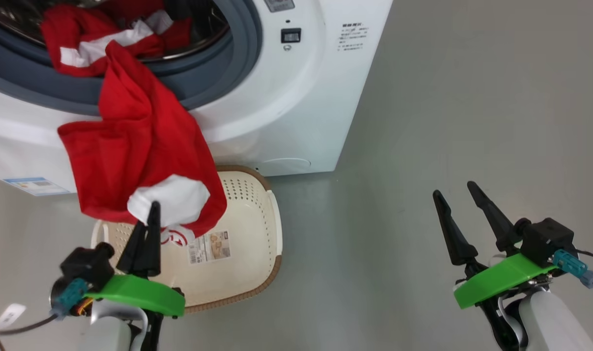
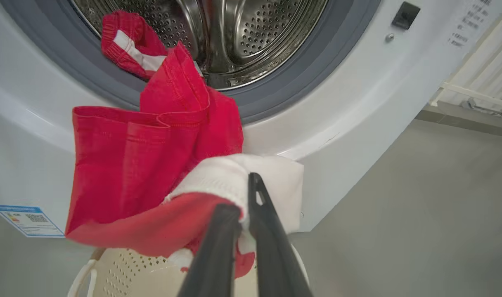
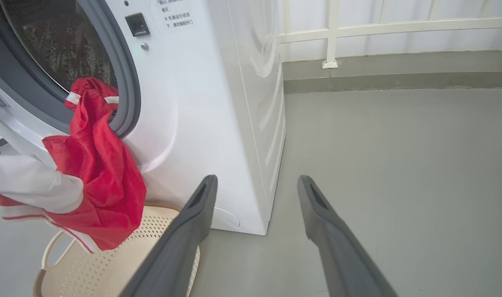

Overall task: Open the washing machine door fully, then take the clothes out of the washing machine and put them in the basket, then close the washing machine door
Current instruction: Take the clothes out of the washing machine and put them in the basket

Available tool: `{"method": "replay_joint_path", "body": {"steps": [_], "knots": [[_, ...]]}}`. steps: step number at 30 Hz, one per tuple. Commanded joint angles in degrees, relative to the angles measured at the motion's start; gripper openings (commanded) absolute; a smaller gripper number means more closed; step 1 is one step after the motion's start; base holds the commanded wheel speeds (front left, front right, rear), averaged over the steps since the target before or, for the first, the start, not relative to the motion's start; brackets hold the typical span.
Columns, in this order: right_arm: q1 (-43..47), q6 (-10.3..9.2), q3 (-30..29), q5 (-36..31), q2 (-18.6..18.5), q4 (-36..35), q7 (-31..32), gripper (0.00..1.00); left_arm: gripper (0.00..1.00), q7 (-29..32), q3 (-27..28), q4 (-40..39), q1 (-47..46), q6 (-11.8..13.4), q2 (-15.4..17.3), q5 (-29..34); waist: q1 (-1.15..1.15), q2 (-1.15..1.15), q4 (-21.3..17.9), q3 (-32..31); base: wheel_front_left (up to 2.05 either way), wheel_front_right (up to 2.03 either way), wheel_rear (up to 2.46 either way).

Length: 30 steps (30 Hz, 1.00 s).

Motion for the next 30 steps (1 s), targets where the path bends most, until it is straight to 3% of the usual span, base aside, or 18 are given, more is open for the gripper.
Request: {"method": "replay_joint_path", "body": {"steps": [1, 12, 30], "knots": [[-0.79, 0.09, 1.5, -0.44, -0.17, -1.51, -0.69, 1.0, 0.0, -0.46, 1.42, 1.54, -2.17, -0.49, 1.02, 0.6, 0.0, 0.0, -0.73, 1.06, 0.0, 0.0, 0.0], [-2.96, 0.09, 2.24, -0.45, 0.24, -1.94, -0.69, 1.0, 0.0, -0.46, -1.47, 23.3, -11.75, -0.64, 1.91, -0.53, 0.0, 0.0, -2.94, 5.18, 0.0, 0.0, 0.0], [-6.84, 0.09, 3.23, -0.69, 1.41, -3.15, -0.69, 1.0, 0.0, -0.47, -5.15, 43.4, -24.91, -0.65, 5.62, -1.41, 0.0, 0.0, -7.28, 14.49, 0.0, 0.0, 0.0]]}}
